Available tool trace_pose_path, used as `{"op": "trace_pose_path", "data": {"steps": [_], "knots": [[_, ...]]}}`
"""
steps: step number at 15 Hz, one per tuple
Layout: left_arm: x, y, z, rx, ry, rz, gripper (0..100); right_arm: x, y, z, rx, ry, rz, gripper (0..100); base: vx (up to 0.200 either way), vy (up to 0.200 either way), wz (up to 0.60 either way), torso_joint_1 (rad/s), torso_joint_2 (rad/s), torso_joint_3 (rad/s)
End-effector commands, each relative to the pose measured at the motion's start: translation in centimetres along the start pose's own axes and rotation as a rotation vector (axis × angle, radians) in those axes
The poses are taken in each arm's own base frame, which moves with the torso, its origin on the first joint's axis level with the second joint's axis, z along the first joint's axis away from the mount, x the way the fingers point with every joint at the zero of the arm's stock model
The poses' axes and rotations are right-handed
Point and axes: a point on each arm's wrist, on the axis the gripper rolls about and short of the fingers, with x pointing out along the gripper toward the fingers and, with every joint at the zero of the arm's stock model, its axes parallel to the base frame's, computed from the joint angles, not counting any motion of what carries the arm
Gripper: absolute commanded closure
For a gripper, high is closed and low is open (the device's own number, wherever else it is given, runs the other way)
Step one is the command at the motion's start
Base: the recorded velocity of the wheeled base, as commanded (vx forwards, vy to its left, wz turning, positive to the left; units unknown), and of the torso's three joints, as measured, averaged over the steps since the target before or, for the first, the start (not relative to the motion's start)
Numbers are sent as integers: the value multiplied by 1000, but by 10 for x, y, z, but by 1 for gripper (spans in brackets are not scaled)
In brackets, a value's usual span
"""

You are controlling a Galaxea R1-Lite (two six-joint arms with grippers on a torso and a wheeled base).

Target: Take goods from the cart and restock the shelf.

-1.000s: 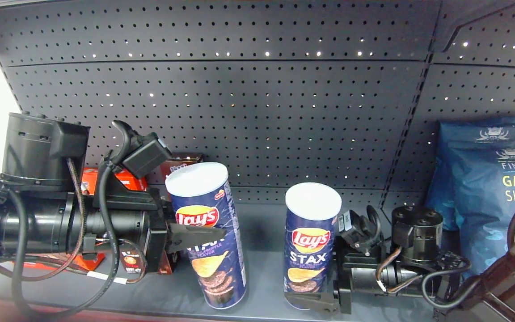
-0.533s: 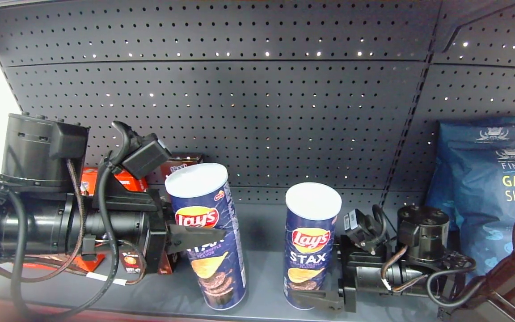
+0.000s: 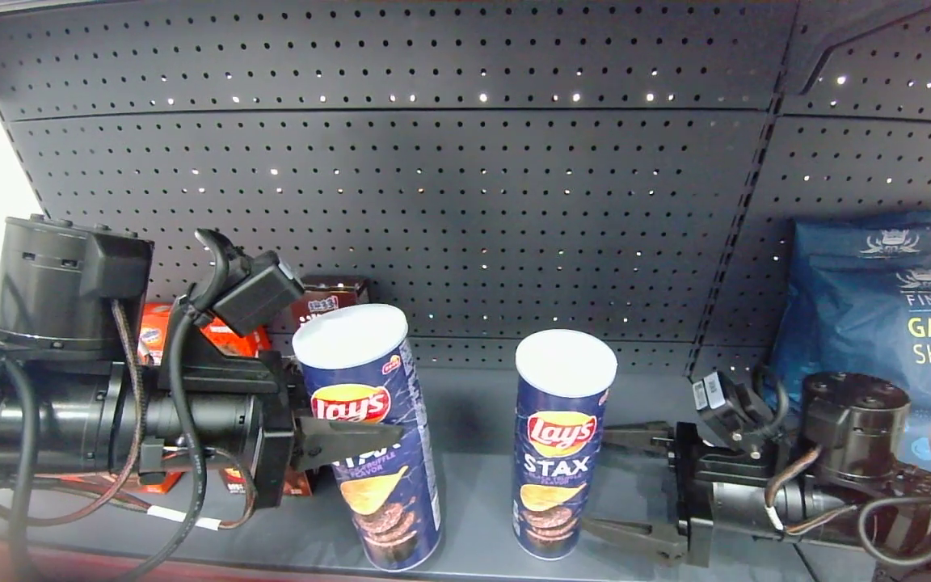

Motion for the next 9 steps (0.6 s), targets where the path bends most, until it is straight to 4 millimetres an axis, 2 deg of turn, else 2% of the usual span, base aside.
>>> {"op": "trace_pose_path", "data": {"steps": [1, 4, 5, 6, 7, 8, 9], "knots": [[-1, 0, 1, 3, -6, 2, 100, -20, 12, 9, -22, -27, -20, 0, 0, 0, 0, 0, 0, 0], [-1, 4, 1, -3, -5, 12, 100, -46, 28, 18, -37, -65, -55, 0, 0, 0, 0, 0, 0, 0], [0, 4, 2, -3, -5, 12, 100, -49, 30, 21, -39, -75, -61, 0, 0, 0, 0, 0, 0, 0], [2, 6, 1, -7, -1, 12, 100, -60, 36, 30, -39, -99, -87, 0, 0, 0, 0, 0, 0, 0], [3, 7, 2, -6, -3, 13, 100, -74, 42, 39, -43, -106, -134, 0, 0, 0, 0, 0, 0, 0], [4, 8, 2, -3, -4, 14, 100, -80, 45, 42, -42, -106, -162, 0, 0, 0, 0, 0, 0, 0], [7, 11, 3, -4, -7, 15, 100, -93, 57, 51, -32, -98, -259, 0, 0, 0, 0, 0, 0, 0]]}}
